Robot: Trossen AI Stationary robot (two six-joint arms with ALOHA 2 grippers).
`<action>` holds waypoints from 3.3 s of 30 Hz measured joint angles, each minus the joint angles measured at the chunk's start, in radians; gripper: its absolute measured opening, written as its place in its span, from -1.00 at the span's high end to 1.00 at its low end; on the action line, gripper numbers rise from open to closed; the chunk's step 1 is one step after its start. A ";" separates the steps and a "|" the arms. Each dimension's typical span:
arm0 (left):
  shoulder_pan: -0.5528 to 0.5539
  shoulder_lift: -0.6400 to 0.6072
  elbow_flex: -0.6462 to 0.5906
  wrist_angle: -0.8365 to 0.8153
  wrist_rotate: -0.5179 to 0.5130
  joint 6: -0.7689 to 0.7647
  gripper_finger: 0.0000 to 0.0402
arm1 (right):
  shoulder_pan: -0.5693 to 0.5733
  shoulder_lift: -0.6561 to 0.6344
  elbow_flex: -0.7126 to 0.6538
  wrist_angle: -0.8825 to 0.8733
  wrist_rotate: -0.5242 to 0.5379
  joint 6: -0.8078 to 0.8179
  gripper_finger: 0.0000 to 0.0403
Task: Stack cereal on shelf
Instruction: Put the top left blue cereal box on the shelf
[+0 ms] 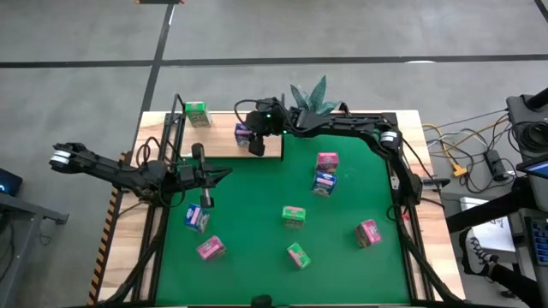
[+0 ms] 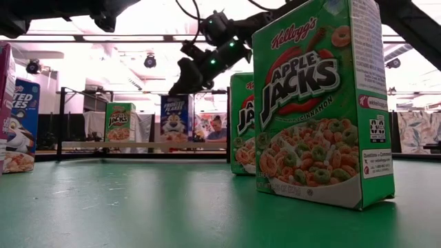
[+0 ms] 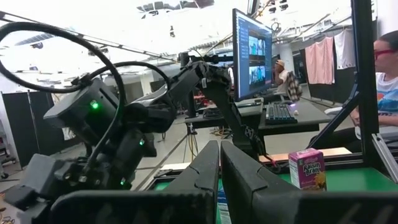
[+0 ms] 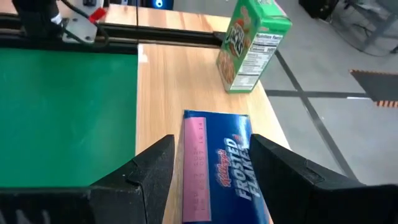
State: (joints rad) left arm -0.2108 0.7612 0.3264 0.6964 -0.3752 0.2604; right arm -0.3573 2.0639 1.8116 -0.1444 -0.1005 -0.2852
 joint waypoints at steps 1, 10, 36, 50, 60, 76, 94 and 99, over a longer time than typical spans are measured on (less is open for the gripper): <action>0.000 0.000 0.000 0.000 0.000 0.000 1.00 | 0.000 0.008 0.008 0.001 0.004 0.001 0.01; 0.000 0.000 0.000 -0.001 0.000 0.000 1.00 | 0.001 0.011 0.035 -0.022 0.015 0.017 -0.02; 0.036 0.269 0.522 -0.867 -0.008 -0.076 1.00 | 0.281 -0.560 -0.503 -0.025 0.024 0.033 0.16; 0.203 0.478 0.913 -1.471 0.000 -0.046 1.00 | 0.369 -0.704 -0.868 0.244 0.026 0.042 0.19; 0.361 0.543 1.042 -1.627 0.155 0.017 1.00 | 0.368 -0.728 -0.957 0.315 0.026 0.027 0.20; 0.587 0.582 1.087 -1.665 0.261 0.127 0.87 | 0.365 -0.728 -0.963 0.306 0.026 -0.043 0.22; 0.670 0.754 1.085 -1.618 0.276 0.249 -0.22 | 0.356 -0.728 -0.964 0.245 0.022 -0.069 0.25; 0.735 0.775 1.085 -1.572 0.368 0.289 -0.23 | 0.346 -0.728 -0.964 0.216 0.021 -0.068 0.26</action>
State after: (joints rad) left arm 0.5244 1.5358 1.4113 -0.8760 -0.0073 0.5494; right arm -0.0112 1.3361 0.8478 0.0712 -0.0795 -0.3527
